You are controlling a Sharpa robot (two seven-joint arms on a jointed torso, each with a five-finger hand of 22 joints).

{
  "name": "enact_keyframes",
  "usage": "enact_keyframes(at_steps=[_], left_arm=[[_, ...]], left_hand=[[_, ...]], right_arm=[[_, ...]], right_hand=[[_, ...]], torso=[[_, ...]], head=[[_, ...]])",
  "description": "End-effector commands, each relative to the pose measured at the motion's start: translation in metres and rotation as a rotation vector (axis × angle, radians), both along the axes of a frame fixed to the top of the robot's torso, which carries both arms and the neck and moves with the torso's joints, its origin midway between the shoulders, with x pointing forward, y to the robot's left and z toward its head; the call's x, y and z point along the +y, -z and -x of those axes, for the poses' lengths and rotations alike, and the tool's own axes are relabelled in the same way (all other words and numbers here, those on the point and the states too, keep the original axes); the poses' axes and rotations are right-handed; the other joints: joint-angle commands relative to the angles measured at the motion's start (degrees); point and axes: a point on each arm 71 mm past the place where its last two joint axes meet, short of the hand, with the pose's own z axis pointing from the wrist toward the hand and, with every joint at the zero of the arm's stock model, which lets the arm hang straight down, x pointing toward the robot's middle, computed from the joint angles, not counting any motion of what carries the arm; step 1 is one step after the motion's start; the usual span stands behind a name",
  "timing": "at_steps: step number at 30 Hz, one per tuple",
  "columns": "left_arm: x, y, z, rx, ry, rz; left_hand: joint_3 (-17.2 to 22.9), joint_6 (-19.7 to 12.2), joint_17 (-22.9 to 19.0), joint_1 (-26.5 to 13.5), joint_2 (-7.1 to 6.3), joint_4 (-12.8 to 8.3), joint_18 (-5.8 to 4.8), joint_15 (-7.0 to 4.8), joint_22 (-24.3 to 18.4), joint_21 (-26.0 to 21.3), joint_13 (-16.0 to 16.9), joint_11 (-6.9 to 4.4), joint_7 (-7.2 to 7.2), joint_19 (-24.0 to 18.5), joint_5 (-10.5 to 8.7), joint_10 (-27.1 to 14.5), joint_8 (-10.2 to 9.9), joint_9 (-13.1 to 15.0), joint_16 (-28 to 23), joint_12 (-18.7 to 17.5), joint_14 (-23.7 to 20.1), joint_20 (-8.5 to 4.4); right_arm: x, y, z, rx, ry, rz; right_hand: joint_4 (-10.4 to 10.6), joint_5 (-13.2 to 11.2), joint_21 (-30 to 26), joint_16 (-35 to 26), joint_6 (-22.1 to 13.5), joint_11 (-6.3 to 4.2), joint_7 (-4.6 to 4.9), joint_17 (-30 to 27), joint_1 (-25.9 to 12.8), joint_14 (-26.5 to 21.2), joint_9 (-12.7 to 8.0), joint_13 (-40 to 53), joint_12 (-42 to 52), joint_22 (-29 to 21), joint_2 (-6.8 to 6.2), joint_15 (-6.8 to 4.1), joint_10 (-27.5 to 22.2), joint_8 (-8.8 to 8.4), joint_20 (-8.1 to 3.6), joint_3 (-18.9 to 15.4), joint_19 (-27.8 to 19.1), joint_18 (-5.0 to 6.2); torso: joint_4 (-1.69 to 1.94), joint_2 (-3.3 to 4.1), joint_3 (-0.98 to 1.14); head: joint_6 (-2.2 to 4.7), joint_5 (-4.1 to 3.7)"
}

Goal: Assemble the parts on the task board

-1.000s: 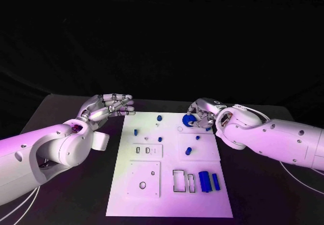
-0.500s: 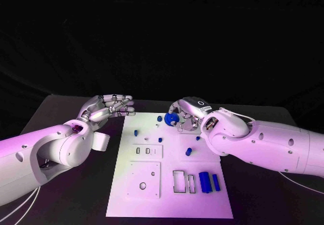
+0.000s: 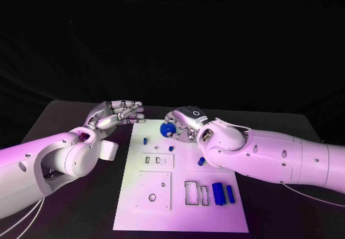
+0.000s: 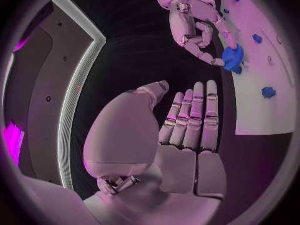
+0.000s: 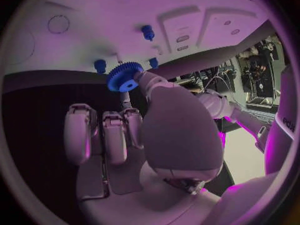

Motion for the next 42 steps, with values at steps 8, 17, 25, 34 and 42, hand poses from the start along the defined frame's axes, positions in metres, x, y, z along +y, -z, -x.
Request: enact_keyframes(at_steps=[8,17,25,34,42], left_arm=[[-0.004,-0.001,0.0,-0.009,0.02,0.006],[-0.004,-0.001,0.0,-0.008,0.02,0.006],[-0.004,-0.001,0.0,-0.008,0.021,0.006],[-0.004,-0.001,-0.001,-0.007,0.021,0.005],[-0.004,-0.001,-0.001,-0.006,0.02,0.005]], left_hand=[[0.3,-0.5,0.1,0.3,0.16,-0.2,0.22,0.4,-0.1,-0.3,0.0,0.15,2.21,0.0,-0.14,0.1,-0.3,-0.1,-0.2,-0.1,-0.1,0.36],[0.3,-0.5,0.1,0.3,0.16,-0.2,0.22,0.4,-0.1,-0.3,0.0,0.15,2.21,0.0,-0.14,0.1,-0.3,-0.1,-0.2,-0.1,-0.1,0.36],[0.3,-0.5,0.1,0.3,0.16,-0.2,0.22,0.4,-0.1,-0.3,0.0,0.15,2.21,0.0,-0.14,0.1,-0.3,-0.1,-0.2,-0.1,-0.1,0.36],[0.4,-0.4,0.1,0.2,0.16,-0.3,0.21,0.44,-0.1,-0.3,0.1,0.17,2.23,-0.1,-0.14,0.1,-0.3,-0.1,-0.4,-0.2,-0.2,0.39],[0.4,-0.4,0.1,0.2,0.16,-0.3,0.21,0.44,-0.1,-0.3,0.1,0.17,2.23,-0.1,-0.14,0.1,-0.3,-0.1,-0.4,-0.2,-0.2,0.39]], right_arm=[[0.007,0.015,-0.008,0.011,0.007,0.04],[0.006,0.021,-0.012,0.029,0.018,0.057],[0.003,0.024,-0.014,0.05,0.031,0.072],[0.002,0.023,-0.015,0.045,0.036,0.051],[0.0,0.023,-0.015,0.063,0.032,0.025]], right_hand=[[-0.1,0.2,0.2,0.3,1.6,0.01,-1.15,14.2,0.0,5.7,0.4,7.0,0.3,2.7,0.06,-0.32,0.3,0.11,0.05,0.5,0.4,-0.87],[-0.2,0.1,0.2,0.3,1.5,0.05,-1.1,14.3,-0.2,5.7,0.4,7.0,0.3,2.8,-0.16,-0.29,0.4,0.05,0.06,0.7,0.5,-0.89],[-0.2,-0.2,0.2,0.3,1.4,0.13,-1.02,14.3,-0.7,5.7,0.5,7.0,0.3,2.8,-0.42,-0.23,0.3,-0.02,0.1,0.8,0.5,-0.89],[0.0,-6.8,-0.4,0.3,-4.7,1.88,0.91,14.3,-3.8,5.7,-1.0,5.7,-1.2,2.4,-2.0,1.23,-1.0,-4.22,1.29,-0.4,0.1,-0.79],[1.8,-6.0,1.8,0.1,-6.4,3.09,2.1,13.4,-4.0,5.5,-2.9,5.2,-1.5,5.4,1.67,2.41,-1.6,-7.85,2.57,-17.3,1.8,-1.42]], torso=[[0.02,0.05,0.12],[-0.21,0.06,0.17],[-0.13,0.03,0.2],[-0.13,0.03,0.18],[-0.1,0.03,0.17]], head=[[-0.34,0.26],[-0.46,0.41],[-0.59,0.34],[-0.43,0.29],[-0.43,0.33]])
